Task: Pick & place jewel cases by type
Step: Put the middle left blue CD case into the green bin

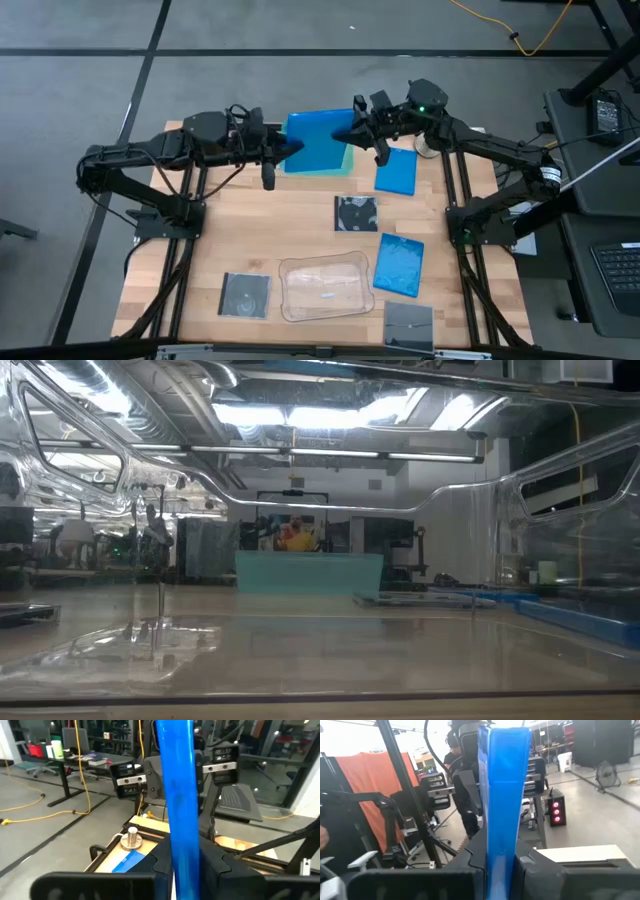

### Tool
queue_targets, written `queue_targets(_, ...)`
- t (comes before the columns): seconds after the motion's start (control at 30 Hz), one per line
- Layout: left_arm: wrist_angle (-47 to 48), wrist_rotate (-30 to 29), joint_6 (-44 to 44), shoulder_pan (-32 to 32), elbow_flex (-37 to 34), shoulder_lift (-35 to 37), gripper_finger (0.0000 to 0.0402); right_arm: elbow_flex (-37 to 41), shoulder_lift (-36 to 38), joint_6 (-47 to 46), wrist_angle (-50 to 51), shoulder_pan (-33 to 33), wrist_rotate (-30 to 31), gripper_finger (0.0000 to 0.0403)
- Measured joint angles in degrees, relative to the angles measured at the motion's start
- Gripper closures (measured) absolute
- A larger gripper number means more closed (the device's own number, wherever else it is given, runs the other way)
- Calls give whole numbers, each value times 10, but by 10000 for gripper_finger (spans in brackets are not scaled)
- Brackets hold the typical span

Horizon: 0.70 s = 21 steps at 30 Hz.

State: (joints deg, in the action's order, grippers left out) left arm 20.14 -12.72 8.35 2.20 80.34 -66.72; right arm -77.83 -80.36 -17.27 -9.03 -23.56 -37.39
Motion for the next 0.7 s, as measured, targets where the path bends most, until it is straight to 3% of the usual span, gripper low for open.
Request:
queue_targets(0.17, 46, 7, 18, 0, 0, 23, 343, -52, 1, 25, 104, -24, -30, 368)
queue_targets(0.33, 73, 11, 29, -2, 2, 47, 337, -172, -14, 127, 330, -66, -29, 368)
queue_targets(0.53, 70, -7, 31, -1, 1, 51, 340, -371, -95, 251, 599, -146, -34, 368)
queue_targets(0.7, 71, -23, 30, -1, 1, 41, 338, -514, -200, 311, 716, -193, -46, 368)
